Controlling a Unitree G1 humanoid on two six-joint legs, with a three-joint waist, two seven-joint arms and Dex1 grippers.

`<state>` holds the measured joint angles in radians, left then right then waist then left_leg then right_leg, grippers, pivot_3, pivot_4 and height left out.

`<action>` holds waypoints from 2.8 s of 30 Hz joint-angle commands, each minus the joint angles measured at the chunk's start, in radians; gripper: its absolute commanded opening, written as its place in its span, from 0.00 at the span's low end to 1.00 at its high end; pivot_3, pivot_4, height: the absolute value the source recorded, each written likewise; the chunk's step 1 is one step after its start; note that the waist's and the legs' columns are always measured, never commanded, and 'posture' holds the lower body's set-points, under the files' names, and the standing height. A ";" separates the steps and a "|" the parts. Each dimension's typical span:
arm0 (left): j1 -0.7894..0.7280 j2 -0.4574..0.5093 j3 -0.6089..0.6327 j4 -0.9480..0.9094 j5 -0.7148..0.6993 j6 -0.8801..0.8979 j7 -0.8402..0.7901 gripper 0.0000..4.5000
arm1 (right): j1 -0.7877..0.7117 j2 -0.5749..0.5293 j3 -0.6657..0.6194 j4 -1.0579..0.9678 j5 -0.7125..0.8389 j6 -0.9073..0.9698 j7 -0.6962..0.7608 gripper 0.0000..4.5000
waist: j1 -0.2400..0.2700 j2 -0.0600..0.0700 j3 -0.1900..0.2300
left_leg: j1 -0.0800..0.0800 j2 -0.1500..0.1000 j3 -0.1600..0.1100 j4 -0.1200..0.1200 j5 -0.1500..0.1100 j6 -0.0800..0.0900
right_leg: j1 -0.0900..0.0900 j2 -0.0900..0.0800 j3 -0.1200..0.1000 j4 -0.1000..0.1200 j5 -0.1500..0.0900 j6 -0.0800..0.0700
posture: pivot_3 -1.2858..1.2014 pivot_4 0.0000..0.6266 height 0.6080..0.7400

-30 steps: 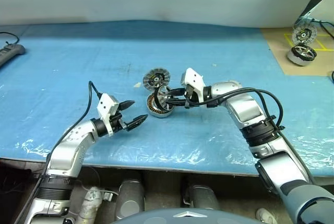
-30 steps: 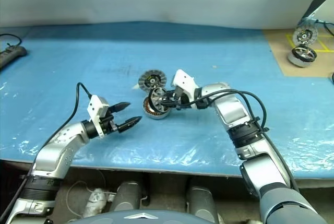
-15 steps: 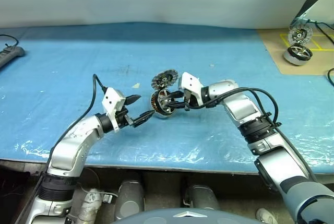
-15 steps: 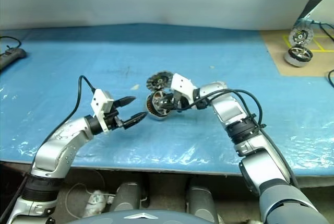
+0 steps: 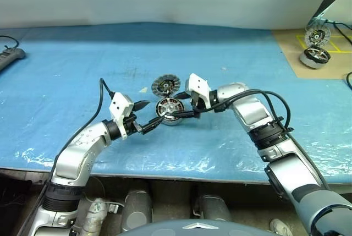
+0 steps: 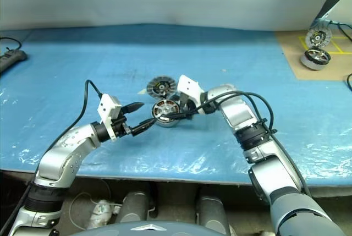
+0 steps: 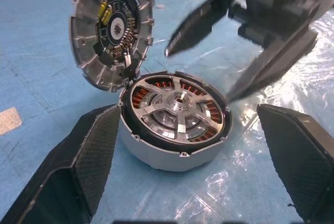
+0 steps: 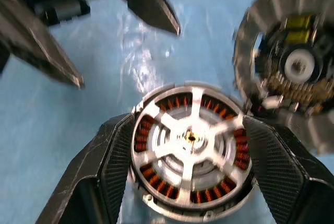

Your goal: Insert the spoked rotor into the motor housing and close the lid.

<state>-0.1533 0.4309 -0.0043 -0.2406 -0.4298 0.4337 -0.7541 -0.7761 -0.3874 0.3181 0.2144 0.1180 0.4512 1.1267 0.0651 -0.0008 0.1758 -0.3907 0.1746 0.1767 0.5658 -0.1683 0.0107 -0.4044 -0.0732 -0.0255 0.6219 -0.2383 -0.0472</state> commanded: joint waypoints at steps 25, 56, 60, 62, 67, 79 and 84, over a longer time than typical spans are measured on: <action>0.026 0.005 0.020 0.169 0.036 -0.207 -0.070 1.00 | 0.044 0.042 0.207 0.170 -0.270 -0.135 -0.172 0.00 | 0.002 0.000 0.000 | 0.007 0.000 0.000 -0.001 0.000 -0.001 | 0.007 0.000 0.000 0.000 0.000 0.000 | 0.52 0.24 1.00; 0.017 -0.017 -0.010 0.185 0.054 -0.227 -0.095 1.00 | -0.237 0.216 -0.088 0.394 -0.008 0.027 -0.144 0.00 | -0.001 -0.001 0.000 | -0.001 0.000 0.000 -0.003 0.001 -0.002 | -0.003 0.000 0.000 0.000 0.000 0.000 | 0.52 0.24 1.00; 0.015 -0.018 -0.011 0.188 0.054 -0.227 -0.097 1.00 | -0.256 0.224 -0.051 0.524 -0.089 -0.084 -0.210 0.00 | 0.000 -0.001 0.000 | -0.001 0.000 0.000 -0.003 0.001 -0.002 | -0.003 0.000 0.000 0.000 0.000 0.000 | 0.52 0.24 1.00; 0.014 -0.018 -0.009 0.198 0.056 -0.232 -0.100 1.00 | -0.242 0.216 -0.008 0.547 -0.135 -0.138 -0.200 0.00 | 0.000 -0.001 0.000 | -0.001 0.000 0.000 -0.003 0.001 -0.002 | -0.003 0.000 0.000 0.000 0.000 0.000 | 0.52 0.24 1.00; 0.025 -0.024 -0.011 0.215 0.060 -0.251 -0.105 1.00 | -0.193 0.213 0.045 0.572 -0.199 -0.203 -0.193 0.00 | -0.002 -0.001 0.000 | -0.002 0.000 0.000 -0.003 0.001 -0.002 | -0.003 0.000 0.000 0.000 0.000 0.000 | 0.52 0.24 1.00; 0.014 -0.032 -0.017 0.210 0.053 -0.247 -0.100 1.00 | -0.153 0.217 -0.090 0.350 -0.043 -0.126 -0.107 0.00 | -0.002 -0.001 0.000 | 0.000 0.000 0.000 -0.003 0.001 -0.002 | -0.002 0.000 0.000 0.000 0.000 0.000 | 0.52 0.24 1.00; -0.016 -0.049 0.019 0.215 0.008 -0.204 -0.073 1.00 | -0.094 0.180 -0.160 0.162 0.040 -0.011 -0.112 0.00 | 0.003 -0.001 0.000 | -0.002 0.000 0.000 -0.003 0.001 -0.001 | -0.003 0.000 0.000 0.000 0.000 0.000 | 0.52 0.24 1.00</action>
<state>-0.1580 0.3814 -0.0217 -0.0006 -0.3945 0.2220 -0.8349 -0.8857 -0.1987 0.1875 0.4494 0.1161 0.4062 1.0171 0.0680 -0.0019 0.1758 -0.3928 0.1746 0.1771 0.5629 -0.1674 0.0093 -0.4075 -0.0732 -0.0256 0.6218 -0.2386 -0.0474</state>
